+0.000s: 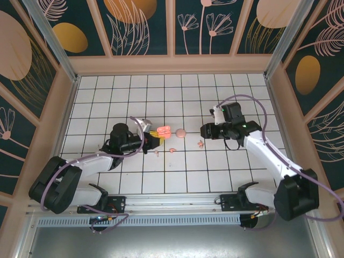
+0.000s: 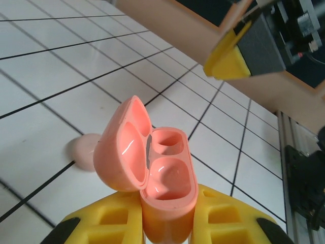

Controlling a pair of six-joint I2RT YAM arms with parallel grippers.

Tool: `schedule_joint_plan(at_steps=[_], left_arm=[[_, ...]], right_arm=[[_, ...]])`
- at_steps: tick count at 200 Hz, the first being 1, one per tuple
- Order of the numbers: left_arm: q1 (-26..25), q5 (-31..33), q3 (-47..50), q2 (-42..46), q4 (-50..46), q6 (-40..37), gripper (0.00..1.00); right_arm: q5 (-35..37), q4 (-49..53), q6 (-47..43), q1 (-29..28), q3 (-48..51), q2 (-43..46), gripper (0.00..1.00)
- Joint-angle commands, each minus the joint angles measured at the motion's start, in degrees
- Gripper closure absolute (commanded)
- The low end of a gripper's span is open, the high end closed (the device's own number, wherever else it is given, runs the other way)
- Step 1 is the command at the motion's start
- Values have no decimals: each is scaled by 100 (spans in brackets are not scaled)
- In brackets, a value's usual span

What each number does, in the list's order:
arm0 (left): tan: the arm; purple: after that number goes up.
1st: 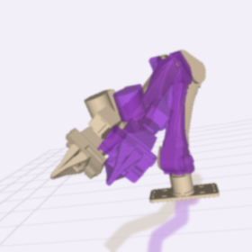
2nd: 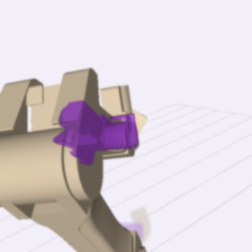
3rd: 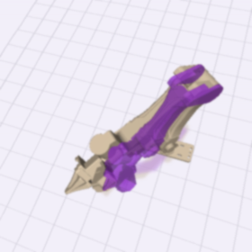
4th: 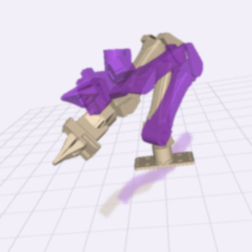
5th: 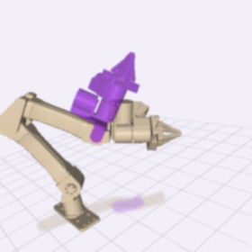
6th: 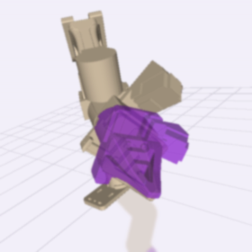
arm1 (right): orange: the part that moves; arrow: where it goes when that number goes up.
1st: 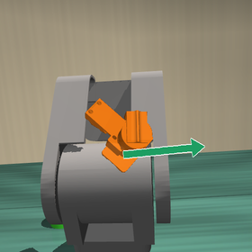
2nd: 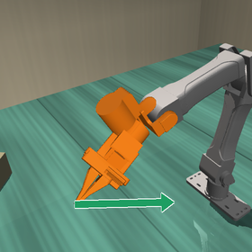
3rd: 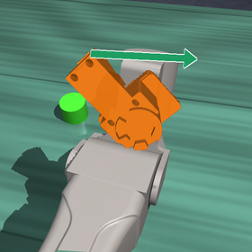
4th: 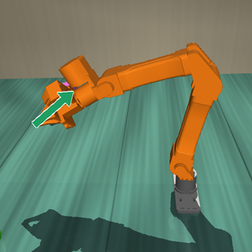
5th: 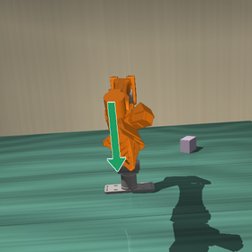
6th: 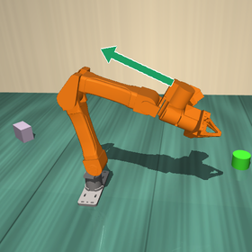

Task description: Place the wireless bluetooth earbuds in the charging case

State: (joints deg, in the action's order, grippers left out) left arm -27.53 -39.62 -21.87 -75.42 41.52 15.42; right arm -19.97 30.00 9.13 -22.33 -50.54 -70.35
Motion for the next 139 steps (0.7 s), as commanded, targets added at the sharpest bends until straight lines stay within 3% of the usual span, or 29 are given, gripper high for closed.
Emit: schedule_joint_plan(at_steps=[1,21,45,102,139], left_arm=[[249,285,175,253,377,229,91],[514,368,311,331,373,396,91],[807,342,484,426,447,567,91],[1597,113,993,510,933,1026,92],[1921,50,1308,496,1288,1248,92]], right_arm=[[344,461,-22,-403,-457,-417,56],[680,381,-698,-922,-671,-763,56],[575,212,-1673,-1300,-905,-1090,54],[-6,-97,-3662,-1562,-1306,-1559,53],[-139,-132,-4431,-1665,-1515,-1969,53]])
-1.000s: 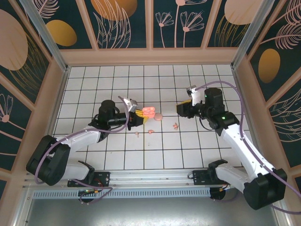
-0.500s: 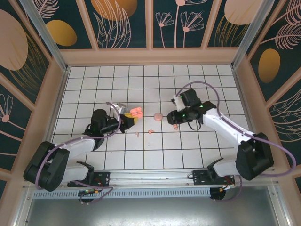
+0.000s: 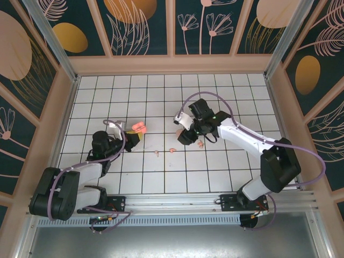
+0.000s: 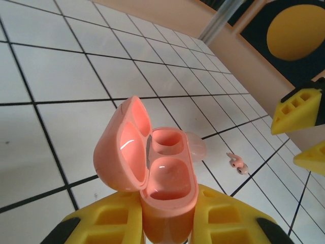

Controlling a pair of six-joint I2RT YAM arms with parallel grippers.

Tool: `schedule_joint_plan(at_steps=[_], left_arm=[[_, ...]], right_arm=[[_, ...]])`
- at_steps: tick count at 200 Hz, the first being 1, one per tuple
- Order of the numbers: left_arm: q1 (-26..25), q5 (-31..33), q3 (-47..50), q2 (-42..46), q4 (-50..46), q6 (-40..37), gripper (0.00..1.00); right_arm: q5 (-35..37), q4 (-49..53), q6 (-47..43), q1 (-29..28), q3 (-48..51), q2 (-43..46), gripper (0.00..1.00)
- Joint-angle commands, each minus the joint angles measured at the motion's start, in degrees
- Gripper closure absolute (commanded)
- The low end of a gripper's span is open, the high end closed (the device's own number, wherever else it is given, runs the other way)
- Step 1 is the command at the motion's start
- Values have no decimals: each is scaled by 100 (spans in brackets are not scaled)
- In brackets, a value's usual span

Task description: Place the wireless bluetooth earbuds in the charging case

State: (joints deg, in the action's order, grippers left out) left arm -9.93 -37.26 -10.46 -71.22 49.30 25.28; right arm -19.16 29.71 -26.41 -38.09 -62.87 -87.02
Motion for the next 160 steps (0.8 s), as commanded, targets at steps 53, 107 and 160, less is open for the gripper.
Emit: schedule_joint_plan(at_steps=[53,107,160], left_arm=[[360,-191,298,-78,635,359,92],[440,-237,320,-218,729,443,93],[457,-208,275,-21,500,382,92]], right_arm=[[-32,72,-1638,-358,-570,-940,53],[290,113,-2482,-614,-569,-1243,53],[345,122,-2914,-835,-676,-1637,53]])
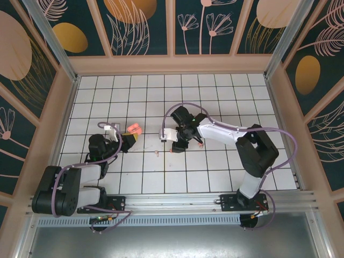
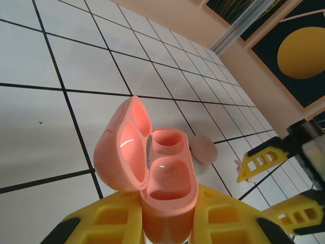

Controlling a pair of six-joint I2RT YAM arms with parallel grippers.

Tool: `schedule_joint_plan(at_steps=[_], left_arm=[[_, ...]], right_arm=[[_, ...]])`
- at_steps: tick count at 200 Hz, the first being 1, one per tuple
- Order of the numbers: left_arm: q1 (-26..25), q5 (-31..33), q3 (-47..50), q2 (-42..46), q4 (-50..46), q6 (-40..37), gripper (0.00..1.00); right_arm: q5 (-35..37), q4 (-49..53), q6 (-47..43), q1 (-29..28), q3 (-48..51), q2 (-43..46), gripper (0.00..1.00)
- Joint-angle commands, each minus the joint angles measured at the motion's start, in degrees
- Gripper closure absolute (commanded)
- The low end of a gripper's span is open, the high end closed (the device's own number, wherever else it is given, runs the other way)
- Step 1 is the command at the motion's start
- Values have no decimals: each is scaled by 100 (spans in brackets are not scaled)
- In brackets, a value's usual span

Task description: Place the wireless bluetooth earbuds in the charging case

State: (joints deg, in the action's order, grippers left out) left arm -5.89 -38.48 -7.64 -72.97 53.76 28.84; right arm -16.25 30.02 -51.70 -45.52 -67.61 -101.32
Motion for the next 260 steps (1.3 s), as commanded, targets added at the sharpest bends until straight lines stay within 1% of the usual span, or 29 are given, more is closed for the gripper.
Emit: schedule_joint_plan(at_steps=[1,53,89,178,219,243,260], left_arm=[[57,-83,-8,162,51,21,92],[53,-90,-145,317,-324,-133,92],[53,-142,-151,265,-287,-125,92],[51,-159,-150,346,-346,-142,92],[53,-151,-144,332,-359,-155,92],[55,-177,-164,319,-375,-174,92],[53,-171,-171,330,-393,-177,92]], right_arm=[[53,100,-393,-95,-205,-215,53],[44,271,-595,-177,-310,-529,53],[111,221,-548,-217,-324,-643,53],[241,107,-395,-238,-357,-852,57],[331,4,-323,-238,-358,-924,61],[335,-14,-280,-238,-391,-977,66],[333,-18,-270,-238,-397,-1012,68]])
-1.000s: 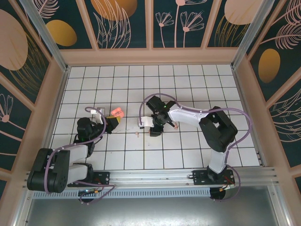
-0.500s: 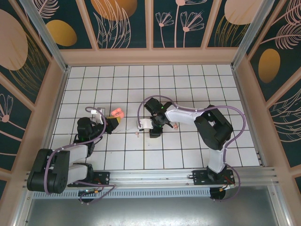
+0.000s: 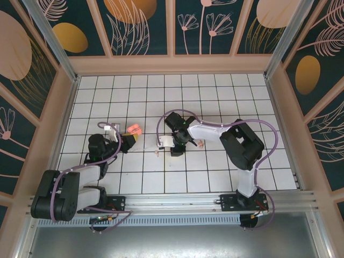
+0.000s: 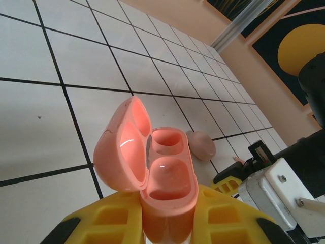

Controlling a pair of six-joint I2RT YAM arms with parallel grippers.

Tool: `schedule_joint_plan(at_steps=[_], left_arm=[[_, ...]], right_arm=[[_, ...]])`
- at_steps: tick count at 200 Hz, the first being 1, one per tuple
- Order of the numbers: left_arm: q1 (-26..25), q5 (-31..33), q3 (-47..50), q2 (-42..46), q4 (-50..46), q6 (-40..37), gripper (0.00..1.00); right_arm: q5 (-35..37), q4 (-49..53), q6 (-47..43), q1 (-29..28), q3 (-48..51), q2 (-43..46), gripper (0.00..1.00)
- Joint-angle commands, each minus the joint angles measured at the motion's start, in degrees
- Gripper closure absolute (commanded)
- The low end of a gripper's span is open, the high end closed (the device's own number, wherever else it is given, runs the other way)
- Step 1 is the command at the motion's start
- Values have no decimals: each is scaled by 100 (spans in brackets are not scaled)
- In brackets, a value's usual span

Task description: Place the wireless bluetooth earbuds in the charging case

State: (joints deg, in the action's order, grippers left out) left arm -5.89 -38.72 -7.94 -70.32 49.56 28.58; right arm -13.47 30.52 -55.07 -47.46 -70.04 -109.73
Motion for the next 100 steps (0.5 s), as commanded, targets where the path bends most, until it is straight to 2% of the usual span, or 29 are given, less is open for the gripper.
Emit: schedule_joint_plan(at_steps=[1,63,100], left_arm=[[53,-150,-143,60,27,-151,92],[57,-177,-241,276,-327,-467,92],[44,-360,-32,740,127,-507,92]], right_arm=[[55,-75,66,-44,-152,-167,68],[9,-223,203,-35,-59,-1,78],[-629,-837,855,163,261,592,79]])
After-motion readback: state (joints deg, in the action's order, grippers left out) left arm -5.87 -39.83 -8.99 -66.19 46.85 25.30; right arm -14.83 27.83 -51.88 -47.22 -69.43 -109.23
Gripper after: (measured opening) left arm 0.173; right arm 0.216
